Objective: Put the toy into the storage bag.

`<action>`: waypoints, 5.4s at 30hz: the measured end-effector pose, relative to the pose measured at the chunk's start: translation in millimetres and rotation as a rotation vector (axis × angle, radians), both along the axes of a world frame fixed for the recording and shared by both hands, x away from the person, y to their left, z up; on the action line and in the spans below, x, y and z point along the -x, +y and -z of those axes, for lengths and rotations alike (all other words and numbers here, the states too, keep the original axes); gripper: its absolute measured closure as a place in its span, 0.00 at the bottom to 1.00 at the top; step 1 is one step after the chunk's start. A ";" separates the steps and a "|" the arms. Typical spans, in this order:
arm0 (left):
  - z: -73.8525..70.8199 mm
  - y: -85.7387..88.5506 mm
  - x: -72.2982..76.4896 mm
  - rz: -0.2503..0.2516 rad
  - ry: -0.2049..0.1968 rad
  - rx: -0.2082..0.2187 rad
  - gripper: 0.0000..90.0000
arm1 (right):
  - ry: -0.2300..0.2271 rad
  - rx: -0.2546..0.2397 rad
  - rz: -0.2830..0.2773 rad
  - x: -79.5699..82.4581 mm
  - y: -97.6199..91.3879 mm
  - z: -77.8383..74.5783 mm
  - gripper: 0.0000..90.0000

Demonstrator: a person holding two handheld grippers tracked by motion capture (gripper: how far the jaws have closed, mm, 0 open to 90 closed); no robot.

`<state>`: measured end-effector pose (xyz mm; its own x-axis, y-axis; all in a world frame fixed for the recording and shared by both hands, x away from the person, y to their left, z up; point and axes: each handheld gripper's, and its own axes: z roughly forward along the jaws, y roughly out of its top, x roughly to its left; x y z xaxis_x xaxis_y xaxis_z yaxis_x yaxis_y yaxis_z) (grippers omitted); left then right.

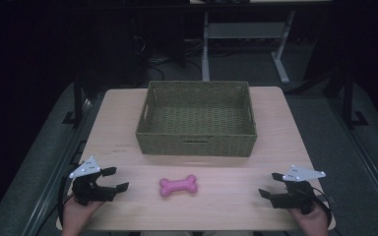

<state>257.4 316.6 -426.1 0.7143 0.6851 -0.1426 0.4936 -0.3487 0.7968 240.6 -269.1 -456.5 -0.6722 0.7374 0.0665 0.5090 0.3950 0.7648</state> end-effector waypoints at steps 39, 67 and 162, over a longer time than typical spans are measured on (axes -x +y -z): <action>-18.2 -75.0 -24.4 0.263 0.048 -0.150 0.21 | 0.000 0.005 -0.040 1.7 4.0 1.0 0.24; -15.5 -132.9 -41.5 0.432 0.097 -0.293 0.24 | -0.008 0.008 -0.047 3.0 4.4 -1.0 0.24; 7.1 -208.6 -51.9 0.621 0.143 -0.671 0.65 | -0.025 -0.008 -0.059 4.7 -0.5 -4.1 0.24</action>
<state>309.3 108.0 -433.1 0.9873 0.1557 0.0302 0.1414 -0.9502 0.2777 235.9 -269.6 -452.3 -0.7158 0.6961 0.0546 0.4655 0.4175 0.7804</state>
